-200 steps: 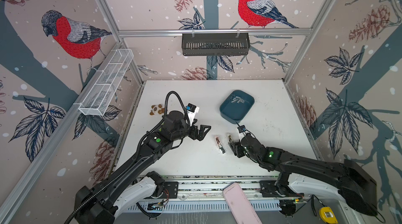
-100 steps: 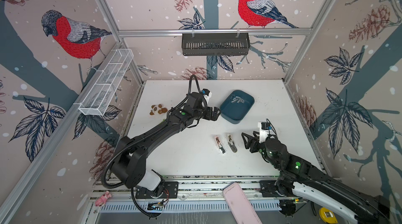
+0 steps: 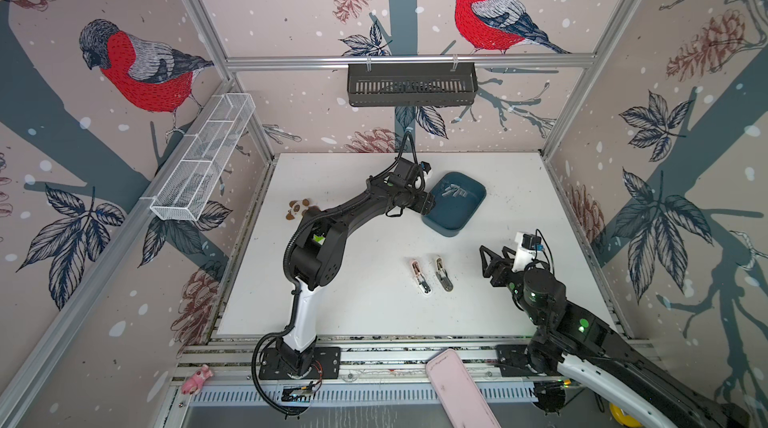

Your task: Load the staples into the stapler

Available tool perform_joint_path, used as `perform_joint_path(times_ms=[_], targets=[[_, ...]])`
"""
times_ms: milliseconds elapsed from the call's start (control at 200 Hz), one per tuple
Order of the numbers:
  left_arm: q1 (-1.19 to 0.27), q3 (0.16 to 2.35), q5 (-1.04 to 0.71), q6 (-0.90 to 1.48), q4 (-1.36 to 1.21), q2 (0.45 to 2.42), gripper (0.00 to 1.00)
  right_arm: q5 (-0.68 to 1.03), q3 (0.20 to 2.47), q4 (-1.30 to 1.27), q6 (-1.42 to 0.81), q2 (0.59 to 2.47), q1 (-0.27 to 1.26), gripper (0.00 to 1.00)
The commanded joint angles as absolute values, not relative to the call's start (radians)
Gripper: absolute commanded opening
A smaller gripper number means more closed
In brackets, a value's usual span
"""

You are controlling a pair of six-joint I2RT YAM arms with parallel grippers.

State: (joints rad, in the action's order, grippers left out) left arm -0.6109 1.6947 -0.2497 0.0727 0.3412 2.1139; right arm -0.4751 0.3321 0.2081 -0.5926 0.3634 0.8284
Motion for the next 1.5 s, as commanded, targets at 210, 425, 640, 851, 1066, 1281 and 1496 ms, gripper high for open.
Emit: perform_joint_path(times_ms=[210,425,640,851,1066,1281,1496], targets=[[-0.61,1.886,-0.234,0.004,0.456,2.277,0.64,-0.46,0.325,0.184,-0.568,0.371,0.828,0.74],[-0.611,1.946,-0.191,0.008,0.466,2.327,0.52,-0.46,0.325,0.182,-0.566,0.384,0.827,0.74],[-0.611,1.994,-0.189,-0.009,0.493,2.364,0.34,-0.464,0.336,0.194,-0.574,0.41,0.824,0.74],[-0.609,1.961,-0.166,-0.02,0.498,2.347,0.27,-0.454,0.338,0.192,-0.574,0.412,0.819,0.74],[-0.608,1.836,-0.173,-0.019,0.449,2.278,0.22,-0.446,0.337,0.186,-0.57,0.414,0.814,0.74],[-0.589,1.705,-0.187,-0.037,0.416,2.198,0.19,-0.424,0.334,0.173,-0.561,0.42,0.801,0.73],[-0.562,1.601,-0.176,-0.043,0.401,2.123,0.2,-0.397,0.331,0.159,-0.557,0.438,0.775,0.73]])
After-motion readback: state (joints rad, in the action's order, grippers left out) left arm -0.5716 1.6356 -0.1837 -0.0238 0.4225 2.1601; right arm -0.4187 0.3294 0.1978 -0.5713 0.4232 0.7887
